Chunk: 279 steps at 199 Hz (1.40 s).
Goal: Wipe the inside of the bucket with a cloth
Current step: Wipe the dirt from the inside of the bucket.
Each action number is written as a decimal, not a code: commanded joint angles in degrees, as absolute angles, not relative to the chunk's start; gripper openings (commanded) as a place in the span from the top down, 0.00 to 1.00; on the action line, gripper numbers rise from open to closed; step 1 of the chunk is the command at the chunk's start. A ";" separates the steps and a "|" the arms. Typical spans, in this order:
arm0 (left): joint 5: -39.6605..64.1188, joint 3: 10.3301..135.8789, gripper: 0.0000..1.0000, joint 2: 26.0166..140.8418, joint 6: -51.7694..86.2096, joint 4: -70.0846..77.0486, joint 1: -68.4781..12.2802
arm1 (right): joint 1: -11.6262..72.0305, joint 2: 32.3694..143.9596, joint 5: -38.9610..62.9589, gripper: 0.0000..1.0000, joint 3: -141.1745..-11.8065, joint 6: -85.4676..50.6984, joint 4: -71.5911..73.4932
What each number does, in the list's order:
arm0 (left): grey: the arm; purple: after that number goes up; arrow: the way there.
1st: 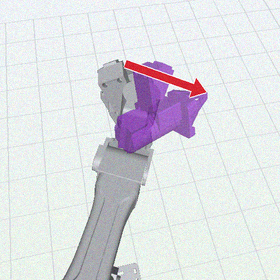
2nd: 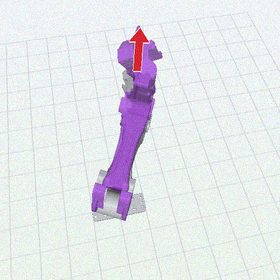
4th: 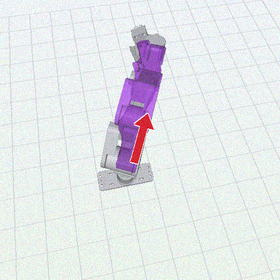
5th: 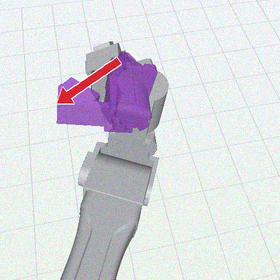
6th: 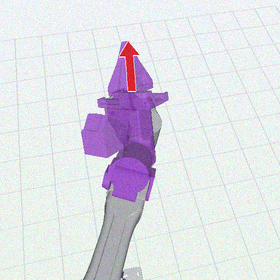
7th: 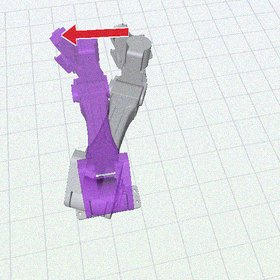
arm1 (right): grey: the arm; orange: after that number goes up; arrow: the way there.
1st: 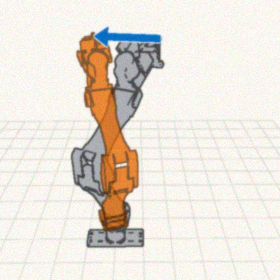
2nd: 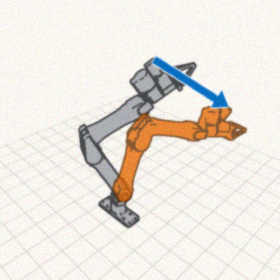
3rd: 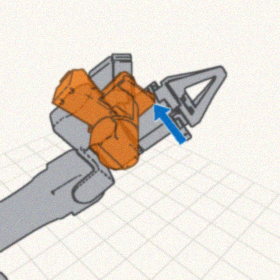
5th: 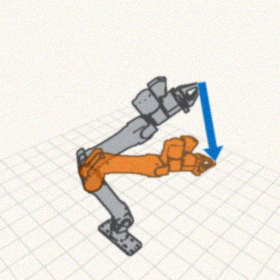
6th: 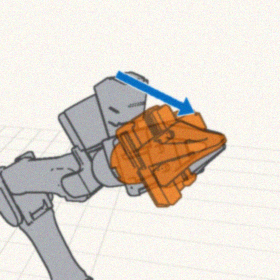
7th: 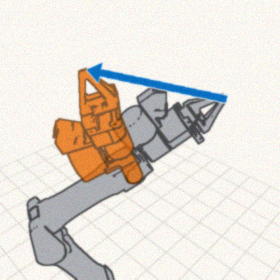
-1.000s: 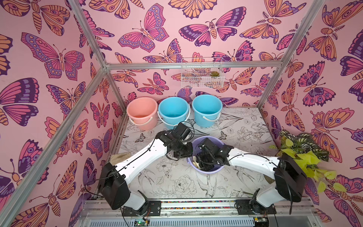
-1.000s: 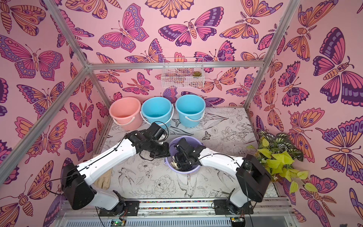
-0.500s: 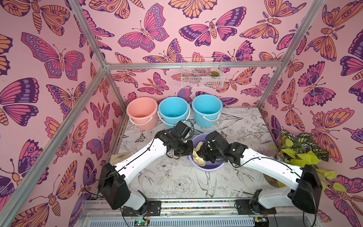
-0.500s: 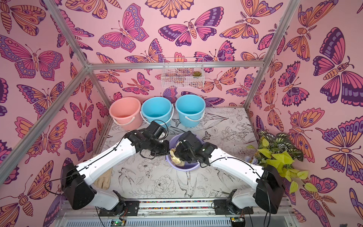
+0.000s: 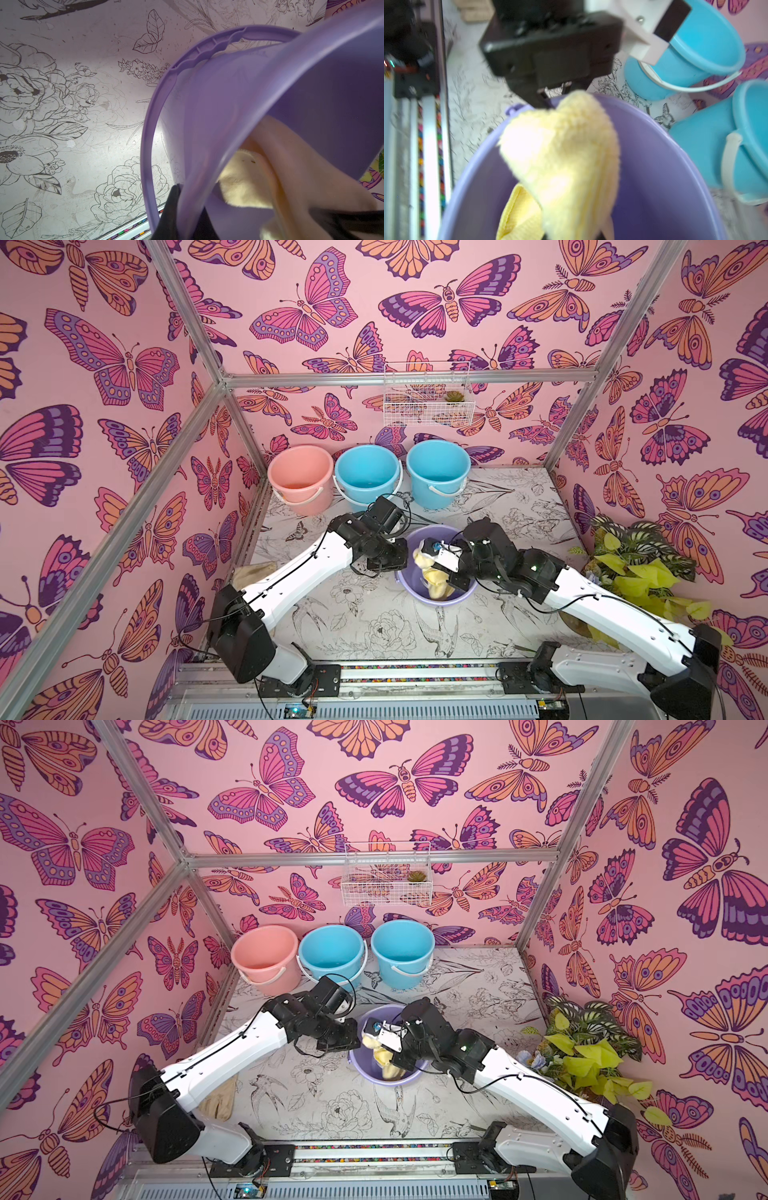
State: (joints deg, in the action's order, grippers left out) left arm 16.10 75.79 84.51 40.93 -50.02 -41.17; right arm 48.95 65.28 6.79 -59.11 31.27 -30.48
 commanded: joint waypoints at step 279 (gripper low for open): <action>21.86 84.40 1.00 90.44 26.37 -62.05 -41.07 | 53.35 89.40 5.34 1.00 -61.05 107.45 -19.47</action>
